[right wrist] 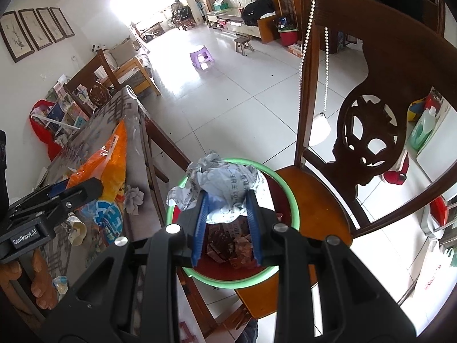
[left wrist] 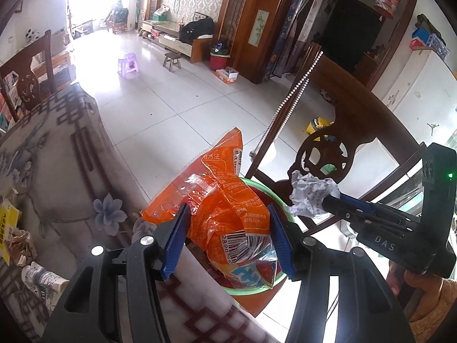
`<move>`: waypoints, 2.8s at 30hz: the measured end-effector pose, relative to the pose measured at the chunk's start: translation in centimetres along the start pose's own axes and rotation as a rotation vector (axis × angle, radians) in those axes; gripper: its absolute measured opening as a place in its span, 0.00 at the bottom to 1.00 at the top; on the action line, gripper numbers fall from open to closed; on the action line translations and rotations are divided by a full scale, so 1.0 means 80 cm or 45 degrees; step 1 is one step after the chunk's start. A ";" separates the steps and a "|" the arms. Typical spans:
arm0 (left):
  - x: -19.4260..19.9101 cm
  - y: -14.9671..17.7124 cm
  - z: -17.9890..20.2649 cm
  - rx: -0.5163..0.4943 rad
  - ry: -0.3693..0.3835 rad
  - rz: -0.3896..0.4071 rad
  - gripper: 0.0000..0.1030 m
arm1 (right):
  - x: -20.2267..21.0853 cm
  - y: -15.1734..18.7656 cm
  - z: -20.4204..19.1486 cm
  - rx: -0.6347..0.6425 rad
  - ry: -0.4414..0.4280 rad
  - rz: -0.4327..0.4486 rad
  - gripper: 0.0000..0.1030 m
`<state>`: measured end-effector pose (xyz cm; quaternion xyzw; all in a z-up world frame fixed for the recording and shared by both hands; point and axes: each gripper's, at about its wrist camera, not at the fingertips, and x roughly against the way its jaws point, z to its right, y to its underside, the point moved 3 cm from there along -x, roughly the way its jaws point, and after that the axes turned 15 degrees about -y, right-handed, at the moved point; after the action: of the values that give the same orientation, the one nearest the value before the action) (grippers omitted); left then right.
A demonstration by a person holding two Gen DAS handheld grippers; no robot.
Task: Collect trash
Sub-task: 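Lower both held items into the bucket and open both tools, then grasp the blue-white snack wrapper with the left tool while the right tool grasps the newspaper-wrapped cup, then carry the snack wrapper and newspaper-wrapped cup over the red bucket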
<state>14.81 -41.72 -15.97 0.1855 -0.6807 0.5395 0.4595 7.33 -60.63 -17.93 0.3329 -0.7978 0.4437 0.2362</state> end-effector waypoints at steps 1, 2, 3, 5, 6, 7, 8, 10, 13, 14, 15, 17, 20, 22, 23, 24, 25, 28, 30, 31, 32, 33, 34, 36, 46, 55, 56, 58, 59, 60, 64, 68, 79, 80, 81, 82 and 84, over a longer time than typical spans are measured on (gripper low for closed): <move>-0.001 0.000 0.000 -0.001 0.010 -0.005 0.55 | -0.001 0.000 0.000 -0.004 0.003 0.001 0.27; -0.004 0.000 0.001 -0.003 0.009 -0.013 0.68 | -0.001 0.000 0.001 -0.012 0.003 -0.001 0.36; -0.005 0.000 0.001 0.000 0.008 -0.012 0.73 | -0.001 0.000 0.003 -0.031 0.009 0.001 0.53; -0.006 0.000 0.000 0.006 0.018 -0.014 0.73 | 0.002 0.000 0.005 -0.051 0.011 0.025 0.56; -0.006 0.001 -0.001 0.009 0.017 -0.016 0.73 | 0.004 0.000 0.005 -0.054 0.013 0.025 0.56; -0.006 0.001 -0.002 0.011 0.015 -0.016 0.73 | 0.005 0.000 0.006 -0.052 0.018 0.026 0.56; -0.006 0.002 -0.006 0.017 0.015 -0.018 0.73 | 0.006 0.000 0.006 -0.050 0.022 0.027 0.56; -0.003 0.004 -0.013 0.032 0.010 -0.019 0.73 | 0.010 0.001 0.005 -0.053 0.024 0.034 0.56; 0.004 0.010 -0.028 0.059 -0.008 -0.014 0.73 | 0.012 0.003 0.000 -0.051 0.026 0.033 0.56; 0.008 0.014 -0.037 0.073 -0.020 -0.012 0.73 | 0.012 0.004 -0.001 -0.050 0.024 0.032 0.56; 0.013 0.019 -0.045 0.088 -0.037 -0.011 0.73 | 0.012 0.005 -0.003 -0.049 0.021 0.029 0.56; 0.021 0.029 -0.063 0.121 -0.072 -0.011 0.73 | 0.009 0.006 -0.012 -0.035 0.006 0.020 0.56; 0.038 0.055 -0.097 0.203 -0.138 -0.024 0.73 | 0.001 0.007 -0.030 0.005 -0.023 -0.004 0.58; 0.049 0.075 -0.117 0.241 -0.184 -0.039 0.73 | -0.008 0.008 -0.047 0.039 -0.049 -0.023 0.58; 0.057 0.093 -0.132 0.266 -0.230 -0.053 0.73 | -0.014 0.009 -0.056 0.055 -0.066 -0.034 0.58; 0.061 0.104 -0.141 0.279 -0.257 -0.064 0.73 | -0.019 0.009 -0.064 0.072 -0.081 -0.047 0.58; 0.068 0.124 -0.156 0.306 -0.304 -0.089 0.73 | -0.027 0.011 -0.076 0.097 -0.102 -0.067 0.58; 0.082 0.176 -0.204 0.417 -0.413 -0.164 0.73 | -0.048 0.019 -0.111 0.164 -0.155 -0.125 0.58; 0.094 0.210 -0.234 0.512 -0.501 -0.204 0.73 | -0.063 0.028 -0.136 0.212 -0.194 -0.170 0.58; 0.098 0.223 -0.248 0.555 -0.539 -0.217 0.73 | -0.069 0.031 -0.145 0.229 -0.209 -0.187 0.58; 0.107 0.246 -0.269 0.632 -0.597 -0.239 0.73 | -0.075 0.036 -0.157 0.248 -0.225 -0.208 0.59; 0.113 0.264 -0.284 0.698 -0.643 -0.257 0.73 | -0.081 0.041 -0.166 0.265 -0.239 -0.227 0.59; 0.117 0.276 -0.296 0.745 -0.670 -0.269 0.73 | -0.088 0.047 -0.180 0.286 -0.258 -0.252 0.59; 0.119 0.306 -0.319 0.841 -0.703 -0.315 0.73 | -0.096 0.058 -0.198 0.318 -0.284 -0.286 0.59; 0.074 0.360 -0.329 0.883 -0.577 -0.482 0.48 | -0.113 0.097 -0.265 0.421 -0.311 -0.361 0.61; 0.093 0.319 -0.351 0.755 -0.519 -0.325 0.13 | -0.164 0.106 -0.319 0.545 -0.288 -0.440 0.61; 0.099 0.313 -0.354 0.730 -0.517 -0.296 0.13 | -0.174 0.104 -0.330 0.578 -0.294 -0.457 0.61; 0.107 0.304 -0.357 0.693 -0.516 -0.257 0.13 | -0.199 0.102 -0.351 0.647 -0.298 -0.496 0.64; 0.109 0.298 -0.363 0.682 -0.514 -0.248 0.13 | -0.214 0.102 -0.361 0.679 -0.297 -0.528 0.65; 0.113 0.296 -0.367 0.671 -0.511 -0.239 0.13 | -0.229 0.103 -0.370 0.701 -0.298 -0.564 0.65; 0.116 0.296 -0.387 0.660 -0.493 -0.233 0.13 | -0.279 0.110 -0.383 0.703 -0.300 -0.691 0.65; 0.121 0.304 -0.406 0.649 -0.482 -0.239 0.13 | -0.311 0.119 -0.385 0.659 -0.293 -0.748 0.65; 0.125 0.309 -0.442 0.605 -0.453 -0.226 0.14 | -0.302 0.130 -0.400 0.545 -0.325 -0.674 0.27; 0.125 0.307 -0.443 0.598 -0.449 -0.221 0.14 | -0.296 0.132 -0.401 0.538 -0.330 -0.660 0.27; 0.125 0.305 -0.444 0.593 -0.446 -0.215 0.14 | -0.290 0.133 -0.403 0.530 -0.334 -0.647 0.27; 0.125 0.303 -0.445 0.591 -0.442 -0.209 0.14 | -0.279 0.135 -0.403 0.512 -0.337 -0.627 0.27; 0.127 0.300 -0.446 0.596 -0.436 -0.197 0.14 | -0.259 0.139 -0.405 0.464 -0.360 -0.587 0.27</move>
<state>6.89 1.40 -21.26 0.4259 -0.5892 0.6061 0.3225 15.54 -21.61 -21.97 0.5999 -0.6337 0.4635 0.1539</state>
